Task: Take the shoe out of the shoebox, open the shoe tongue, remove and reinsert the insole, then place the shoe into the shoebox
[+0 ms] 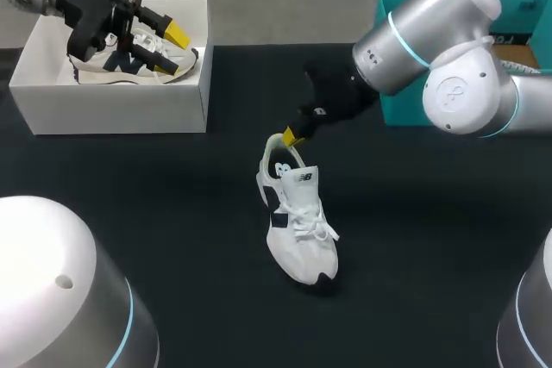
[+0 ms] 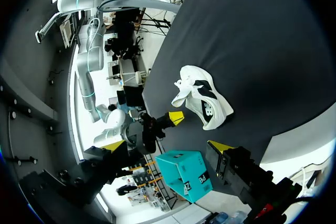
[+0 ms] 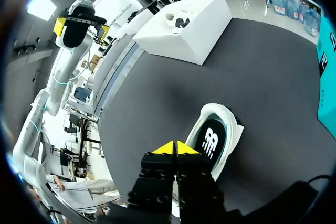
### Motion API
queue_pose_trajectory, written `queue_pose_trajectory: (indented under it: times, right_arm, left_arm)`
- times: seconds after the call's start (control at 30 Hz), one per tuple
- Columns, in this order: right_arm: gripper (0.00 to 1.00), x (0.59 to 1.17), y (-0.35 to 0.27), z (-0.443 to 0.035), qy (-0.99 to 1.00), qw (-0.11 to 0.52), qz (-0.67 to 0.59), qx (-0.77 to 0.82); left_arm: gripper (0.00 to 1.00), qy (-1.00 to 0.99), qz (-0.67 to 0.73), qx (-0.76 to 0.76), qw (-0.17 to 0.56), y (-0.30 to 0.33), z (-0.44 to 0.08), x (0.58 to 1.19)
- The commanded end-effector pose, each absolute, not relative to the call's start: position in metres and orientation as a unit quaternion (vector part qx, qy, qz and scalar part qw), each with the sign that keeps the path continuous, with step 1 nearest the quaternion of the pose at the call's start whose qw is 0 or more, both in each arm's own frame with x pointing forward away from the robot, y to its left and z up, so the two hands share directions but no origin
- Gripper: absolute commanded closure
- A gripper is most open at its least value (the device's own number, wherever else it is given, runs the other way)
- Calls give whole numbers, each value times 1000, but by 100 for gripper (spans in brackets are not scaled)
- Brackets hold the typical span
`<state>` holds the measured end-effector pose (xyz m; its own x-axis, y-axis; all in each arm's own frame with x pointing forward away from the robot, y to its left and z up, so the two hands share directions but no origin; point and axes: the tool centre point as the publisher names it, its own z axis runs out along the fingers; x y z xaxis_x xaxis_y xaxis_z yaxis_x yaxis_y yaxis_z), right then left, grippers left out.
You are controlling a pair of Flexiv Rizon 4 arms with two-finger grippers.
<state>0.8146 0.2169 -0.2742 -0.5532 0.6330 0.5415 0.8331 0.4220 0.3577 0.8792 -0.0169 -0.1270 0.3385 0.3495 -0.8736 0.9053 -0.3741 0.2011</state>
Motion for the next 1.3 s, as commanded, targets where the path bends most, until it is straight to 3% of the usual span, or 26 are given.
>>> queue_pose_trajectory:
  times: [0.03, 0.13, 0.47, 1.03, 1.3]
  right_arm:
    - [100, 817, 220, -277, -832, 155, -264, -464]
    - [100, 824, 224, -286, -826, 127, -171, -522]
    - [100, 830, 225, -307, -806, 99, -113, -573]
    - [100, 830, 225, -307, -806, 99, -113, -573]
    - [100, 833, 231, -325, -800, 15, -77, -594]
  left_arm:
    - [0, 427, -384, 735, 361, -17, -127, 879]
    - [0, 427, -384, 735, 361, -17, -127, 879]
    - [0, 427, -384, 735, 361, -17, -127, 879]
    - [0, 427, -384, 735, 361, -17, -127, 879]
    - [0, 427, -384, 735, 361, -17, -127, 879]
